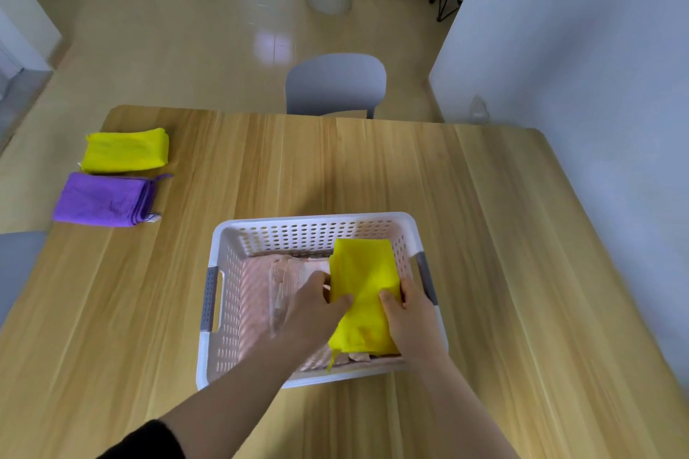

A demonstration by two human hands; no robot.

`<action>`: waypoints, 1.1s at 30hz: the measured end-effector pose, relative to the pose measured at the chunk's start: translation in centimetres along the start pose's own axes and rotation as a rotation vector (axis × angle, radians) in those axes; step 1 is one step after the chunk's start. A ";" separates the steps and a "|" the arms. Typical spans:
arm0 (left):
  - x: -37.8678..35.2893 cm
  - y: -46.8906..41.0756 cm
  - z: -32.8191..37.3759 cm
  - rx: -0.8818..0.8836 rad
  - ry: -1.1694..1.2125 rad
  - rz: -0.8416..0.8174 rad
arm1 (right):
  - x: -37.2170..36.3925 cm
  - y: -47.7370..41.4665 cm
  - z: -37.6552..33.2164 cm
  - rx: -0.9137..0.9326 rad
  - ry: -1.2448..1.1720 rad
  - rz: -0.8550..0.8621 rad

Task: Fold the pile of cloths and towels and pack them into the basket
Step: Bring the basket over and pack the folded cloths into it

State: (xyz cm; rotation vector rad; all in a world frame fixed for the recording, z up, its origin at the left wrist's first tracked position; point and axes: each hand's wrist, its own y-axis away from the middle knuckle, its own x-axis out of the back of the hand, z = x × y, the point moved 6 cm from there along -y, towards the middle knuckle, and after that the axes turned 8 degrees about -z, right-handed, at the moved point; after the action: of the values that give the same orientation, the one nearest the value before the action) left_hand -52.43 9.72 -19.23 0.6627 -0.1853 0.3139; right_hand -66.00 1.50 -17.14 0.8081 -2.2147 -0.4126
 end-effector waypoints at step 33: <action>1.6 -1.1 -0.8 0.042 0.003 0.112 | -3.4 -3.5 -0.1 0.229 0.853 -0.206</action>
State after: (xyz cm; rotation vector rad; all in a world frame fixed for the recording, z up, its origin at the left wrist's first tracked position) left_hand -50.53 9.73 -20.03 0.6943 -0.2141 0.4276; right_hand -62.65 1.14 -20.65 1.0862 -1.3963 0.1012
